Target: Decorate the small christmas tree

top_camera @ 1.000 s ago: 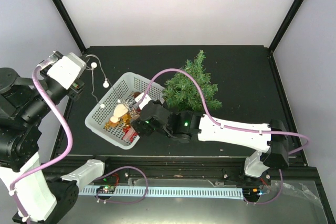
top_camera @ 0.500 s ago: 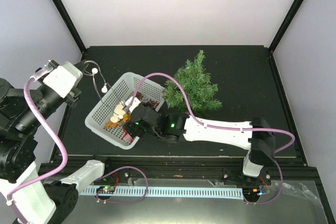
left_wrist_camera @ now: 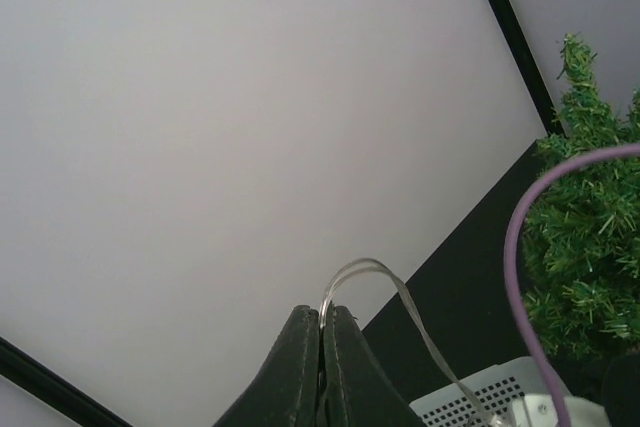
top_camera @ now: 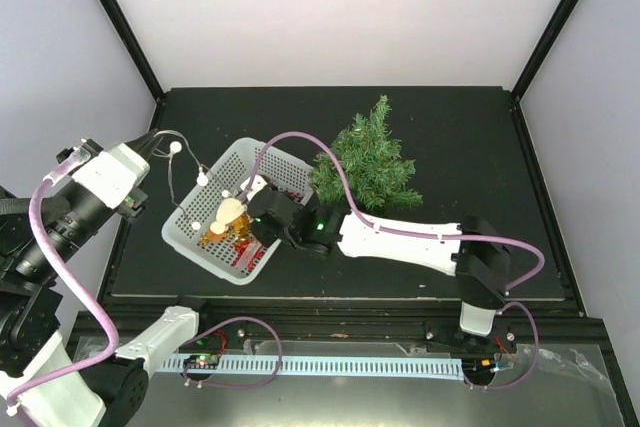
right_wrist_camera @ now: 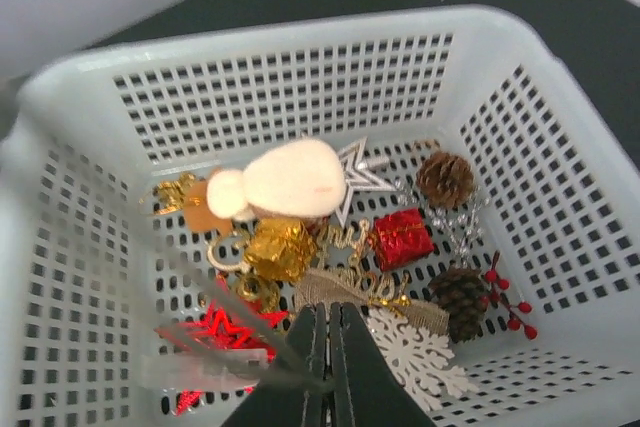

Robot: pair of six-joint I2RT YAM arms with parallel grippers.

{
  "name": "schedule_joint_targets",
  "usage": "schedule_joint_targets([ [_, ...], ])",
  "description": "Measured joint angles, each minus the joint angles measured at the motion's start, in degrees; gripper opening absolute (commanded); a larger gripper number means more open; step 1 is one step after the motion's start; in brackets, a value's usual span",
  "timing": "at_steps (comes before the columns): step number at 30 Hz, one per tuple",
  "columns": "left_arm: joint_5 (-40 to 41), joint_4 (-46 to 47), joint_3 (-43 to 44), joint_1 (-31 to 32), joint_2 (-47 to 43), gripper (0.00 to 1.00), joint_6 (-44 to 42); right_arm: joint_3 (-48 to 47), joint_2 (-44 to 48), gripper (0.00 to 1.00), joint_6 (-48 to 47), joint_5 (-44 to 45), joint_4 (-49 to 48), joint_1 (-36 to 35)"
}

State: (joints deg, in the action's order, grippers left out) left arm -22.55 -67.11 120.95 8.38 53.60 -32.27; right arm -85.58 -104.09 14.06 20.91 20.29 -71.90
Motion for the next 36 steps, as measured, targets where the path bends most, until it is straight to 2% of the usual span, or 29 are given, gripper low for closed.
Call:
schedule_joint_targets([
  [5, 1.25, 0.22, -1.60, 0.00, -0.61, 0.02, -0.76, -0.92, 6.45, 0.01, -1.79, 0.20, 0.44, -0.13],
  [11, 1.99, 1.36, -4.26, 0.00, -1.16, 0.02, -0.74, -8.79, 14.14, 0.01, -3.78, 0.20, 2.05, -0.11],
  [17, 1.68, 2.54, -7.82, 0.00, -1.51, 0.02, -0.63, -11.54, 19.69, 0.01, -5.35, 0.15, 4.96, -0.11],
  [28, -5.05, 3.96, -12.52, 0.00, -2.49, 0.02, -0.72, -7.58, 31.56, 0.01, -5.84, 0.13, 11.76, -0.11],
  [36, -11.45, 6.56, -21.77, 0.00, -6.95, 0.01, -0.70, 0.35, 45.75, 0.01, -4.28, 0.15, 16.22, -0.11],
])
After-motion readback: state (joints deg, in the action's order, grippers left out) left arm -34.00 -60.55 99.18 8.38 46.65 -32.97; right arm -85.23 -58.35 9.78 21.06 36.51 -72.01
